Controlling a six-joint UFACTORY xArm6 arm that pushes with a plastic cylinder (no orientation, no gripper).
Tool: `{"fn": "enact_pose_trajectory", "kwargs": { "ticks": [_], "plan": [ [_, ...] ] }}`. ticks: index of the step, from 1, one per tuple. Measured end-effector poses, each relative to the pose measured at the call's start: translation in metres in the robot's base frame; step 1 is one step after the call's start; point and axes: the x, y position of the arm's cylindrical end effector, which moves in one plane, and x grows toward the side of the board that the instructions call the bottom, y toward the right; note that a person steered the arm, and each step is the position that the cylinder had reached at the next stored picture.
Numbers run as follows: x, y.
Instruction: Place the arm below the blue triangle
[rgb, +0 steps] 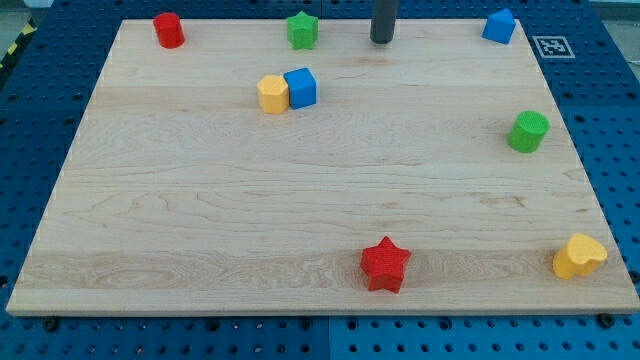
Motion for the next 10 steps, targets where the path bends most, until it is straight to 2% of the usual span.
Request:
{"fn": "enact_pose_trajectory", "kwargs": {
  "ticks": [6,8,9,10],
  "plan": [
    [0.011,0.0],
    [0.032,0.032],
    [0.033,0.064],
    [0.049,0.124]
  ]
}}
